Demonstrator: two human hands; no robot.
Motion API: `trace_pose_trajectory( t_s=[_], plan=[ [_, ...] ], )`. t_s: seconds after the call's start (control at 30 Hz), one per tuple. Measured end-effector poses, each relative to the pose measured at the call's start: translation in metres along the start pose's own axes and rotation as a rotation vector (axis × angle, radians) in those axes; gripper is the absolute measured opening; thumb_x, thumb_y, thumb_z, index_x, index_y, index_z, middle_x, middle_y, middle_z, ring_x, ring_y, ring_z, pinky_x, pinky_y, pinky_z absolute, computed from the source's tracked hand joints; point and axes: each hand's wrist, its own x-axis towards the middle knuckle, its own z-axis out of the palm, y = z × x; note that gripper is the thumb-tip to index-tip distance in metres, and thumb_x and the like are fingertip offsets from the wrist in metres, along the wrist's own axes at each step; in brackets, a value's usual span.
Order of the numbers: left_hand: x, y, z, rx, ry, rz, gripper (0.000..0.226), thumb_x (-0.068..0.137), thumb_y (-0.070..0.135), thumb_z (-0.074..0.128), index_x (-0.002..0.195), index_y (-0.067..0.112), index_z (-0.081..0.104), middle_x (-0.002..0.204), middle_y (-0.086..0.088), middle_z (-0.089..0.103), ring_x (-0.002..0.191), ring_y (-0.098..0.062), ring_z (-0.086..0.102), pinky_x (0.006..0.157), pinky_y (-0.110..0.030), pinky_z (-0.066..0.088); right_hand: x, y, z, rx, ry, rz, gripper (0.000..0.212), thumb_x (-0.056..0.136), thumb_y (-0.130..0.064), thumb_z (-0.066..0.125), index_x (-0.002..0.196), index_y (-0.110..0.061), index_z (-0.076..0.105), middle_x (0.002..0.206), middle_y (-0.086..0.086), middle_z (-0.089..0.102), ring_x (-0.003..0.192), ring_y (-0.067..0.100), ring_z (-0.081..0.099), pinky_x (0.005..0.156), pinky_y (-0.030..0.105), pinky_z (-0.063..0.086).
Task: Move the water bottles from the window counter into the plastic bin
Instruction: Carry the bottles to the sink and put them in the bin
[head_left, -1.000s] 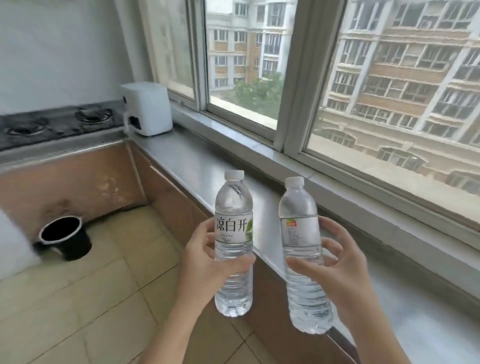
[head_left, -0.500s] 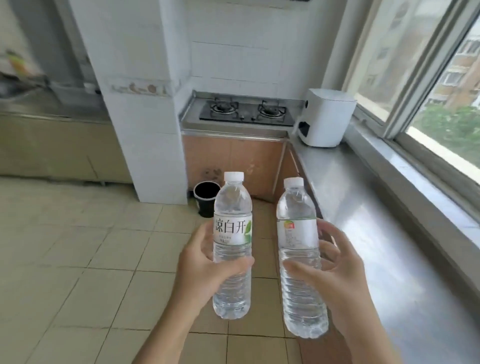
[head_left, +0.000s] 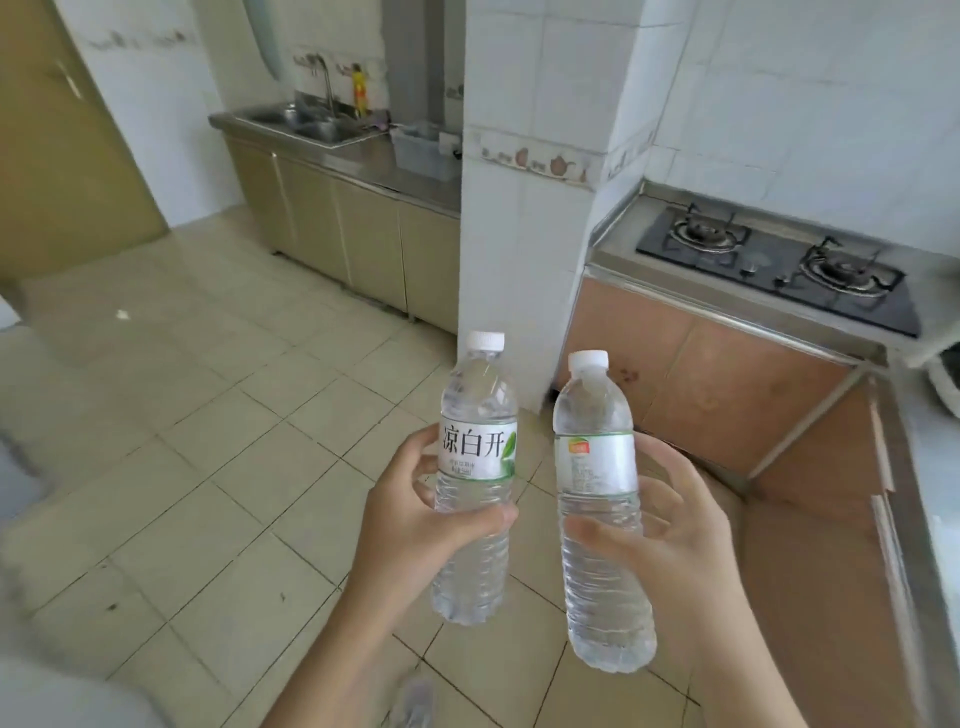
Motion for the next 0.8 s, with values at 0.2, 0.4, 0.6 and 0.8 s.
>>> trace_pose_trajectory(
  t_s=[0.2, 0.4, 0.6, 0.8],
  plan=[
    [0.109, -0.007, -0.038, 0.007, 0.088, -0.028, 0.084, 0.037, 0.035, 0.091, 0.114, 0.047, 0.058, 0.099, 0.026, 0.070, 0.084, 0.000, 0.069, 0.073, -0.020, 0.050, 0.111, -0.008, 0.069, 0.016, -0.094, -0.007, 0.076, 0.057, 0.001, 0.087, 0.115, -0.037, 0.057, 0.094, -0.003, 0.073, 0.075, 0.003, 0.070, 0.054, 0.014, 0.051],
    [0.228, 0.002, -0.073, -0.012, 0.128, -0.050, 0.074, 0.042, 0.028, 0.089, 0.106, 0.049, 0.057, 0.095, 0.033, 0.068, 0.078, 0.005, 0.068, 0.066, -0.013, 0.049, 0.220, -0.029, 0.134, 0.031, -0.110, 0.008, 0.079, 0.054, 0.000, 0.089, 0.115, -0.038, 0.057, 0.100, 0.000, 0.072, 0.081, 0.017, 0.072, 0.070, 0.040, 0.058],
    [0.335, 0.007, -0.093, 0.016, 0.198, -0.058, 0.084, 0.037, 0.038, 0.090, 0.115, 0.045, 0.060, 0.102, 0.015, 0.073, 0.080, -0.006, 0.071, 0.074, -0.029, 0.057, 0.324, -0.045, 0.182, 0.025, -0.125, -0.012, 0.076, 0.052, 0.000, 0.090, 0.105, -0.045, 0.060, 0.098, 0.002, 0.071, 0.080, 0.017, 0.072, 0.073, 0.041, 0.056],
    [0.453, 0.008, -0.096, 0.037, 0.233, -0.050, 0.085, 0.038, 0.040, 0.090, 0.117, 0.046, 0.059, 0.105, 0.012, 0.073, 0.079, -0.006, 0.070, 0.069, -0.023, 0.052, 0.445, -0.053, 0.223, 0.016, -0.171, -0.003, 0.077, 0.052, -0.004, 0.090, 0.103, -0.052, 0.058, 0.097, -0.001, 0.073, 0.079, 0.015, 0.073, 0.076, 0.043, 0.057]
  ],
)
